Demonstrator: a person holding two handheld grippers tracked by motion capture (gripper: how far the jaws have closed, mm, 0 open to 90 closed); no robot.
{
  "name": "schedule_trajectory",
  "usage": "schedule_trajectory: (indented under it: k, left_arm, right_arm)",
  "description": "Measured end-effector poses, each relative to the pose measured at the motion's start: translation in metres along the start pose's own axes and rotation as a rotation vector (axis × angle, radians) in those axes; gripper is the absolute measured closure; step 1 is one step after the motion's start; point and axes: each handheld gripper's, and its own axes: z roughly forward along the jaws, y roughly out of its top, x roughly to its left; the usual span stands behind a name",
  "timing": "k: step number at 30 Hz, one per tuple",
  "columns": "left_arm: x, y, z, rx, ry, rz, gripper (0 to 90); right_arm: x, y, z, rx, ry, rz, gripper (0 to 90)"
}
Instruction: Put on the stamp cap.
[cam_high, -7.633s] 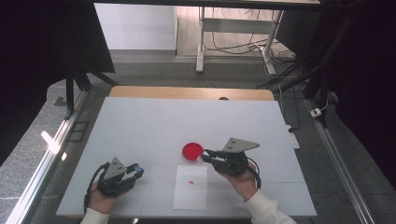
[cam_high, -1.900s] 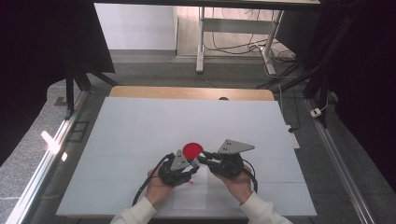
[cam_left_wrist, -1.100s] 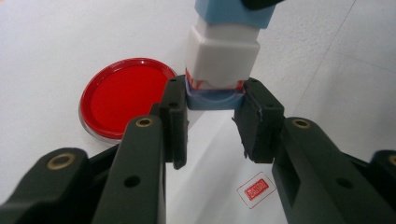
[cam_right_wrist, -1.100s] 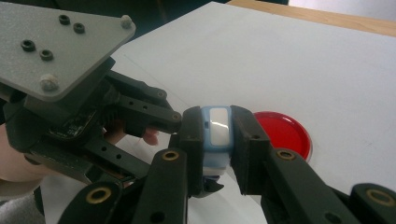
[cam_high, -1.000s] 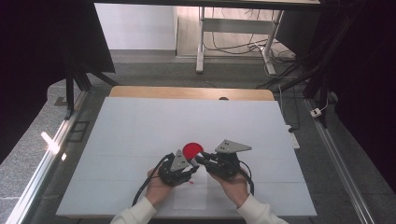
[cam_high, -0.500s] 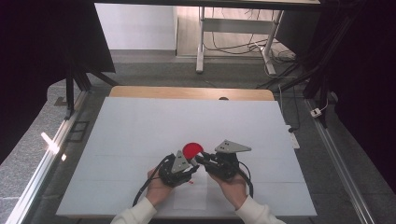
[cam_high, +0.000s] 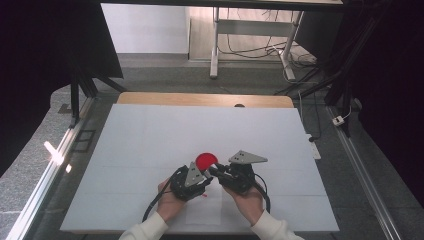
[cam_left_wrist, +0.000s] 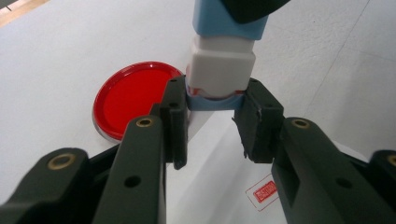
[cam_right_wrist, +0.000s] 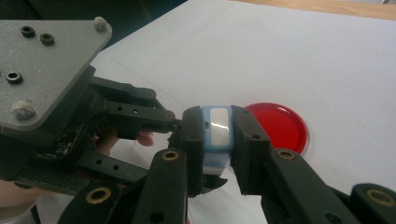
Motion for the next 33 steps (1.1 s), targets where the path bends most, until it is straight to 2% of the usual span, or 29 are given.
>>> schedule_trajectory:
  k: [9, 16, 28, 33]
  left_arm:
    - [-0.0022, 0.0001, 0.0007, 0.013, 0.005, 0.026, 65.2]
    - [-0.0027, 0.0001, -0.0001, 0.013, 0.014, 0.034, 65.3]
    - [-0.0034, 0.0007, -0.0028, -0.005, 0.036, 0.042, 65.3]
    - [-0.0049, 0.0013, -0.0041, -0.012, 0.047, 0.05, 65.4]
  right_arm:
    - [-0.0034, -0.0004, 0.0008, 0.016, 0.02, 0.014, 76.0]
    - [-0.0034, -0.0002, 0.0004, 0.021, 0.023, 0.003, 76.1]
    - [-0.0039, -0.0003, -0.0002, 0.015, 0.033, 0.01, 76.3]
    - [-0.0046, -0.0008, 0.0001, 0.017, 0.043, 0.029, 76.3]
